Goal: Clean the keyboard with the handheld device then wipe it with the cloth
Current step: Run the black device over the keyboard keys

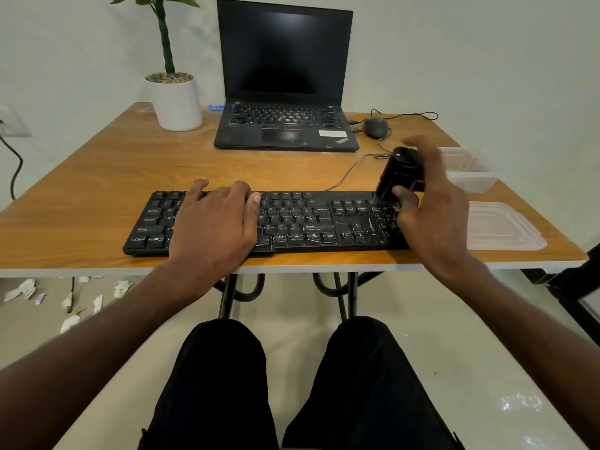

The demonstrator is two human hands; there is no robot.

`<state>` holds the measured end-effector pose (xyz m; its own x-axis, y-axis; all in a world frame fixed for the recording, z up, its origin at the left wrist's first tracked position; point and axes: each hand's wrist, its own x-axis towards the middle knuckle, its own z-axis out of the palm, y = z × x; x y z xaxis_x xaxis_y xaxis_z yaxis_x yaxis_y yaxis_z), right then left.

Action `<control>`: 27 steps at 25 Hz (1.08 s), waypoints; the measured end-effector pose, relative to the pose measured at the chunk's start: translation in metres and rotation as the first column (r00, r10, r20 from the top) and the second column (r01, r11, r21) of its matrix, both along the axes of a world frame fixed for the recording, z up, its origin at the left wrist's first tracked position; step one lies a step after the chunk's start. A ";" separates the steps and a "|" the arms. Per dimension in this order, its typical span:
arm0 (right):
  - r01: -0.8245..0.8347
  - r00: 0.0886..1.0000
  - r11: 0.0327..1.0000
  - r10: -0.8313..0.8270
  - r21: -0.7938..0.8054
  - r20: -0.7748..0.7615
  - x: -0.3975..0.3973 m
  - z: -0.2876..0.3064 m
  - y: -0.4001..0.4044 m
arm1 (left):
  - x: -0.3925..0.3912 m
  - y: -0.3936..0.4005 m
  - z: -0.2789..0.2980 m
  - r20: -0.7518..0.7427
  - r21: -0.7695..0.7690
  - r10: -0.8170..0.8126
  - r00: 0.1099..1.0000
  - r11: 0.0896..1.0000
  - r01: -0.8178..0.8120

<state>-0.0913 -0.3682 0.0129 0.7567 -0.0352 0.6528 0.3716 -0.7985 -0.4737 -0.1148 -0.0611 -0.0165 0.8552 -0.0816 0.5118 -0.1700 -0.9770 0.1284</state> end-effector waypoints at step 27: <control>-0.065 0.997 0.991 0.060 -0.118 -0.043 0.003 0.003 -0.004 | -0.002 -0.003 0.001 0.014 -0.021 -0.001 1.000 1.000 0.002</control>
<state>-0.0879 -0.3721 0.0158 0.7800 0.0895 0.6194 0.4057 -0.8259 -0.3916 -0.1172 -0.0641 -0.0155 0.8476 -0.0721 0.5257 -0.1736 -0.9739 0.1464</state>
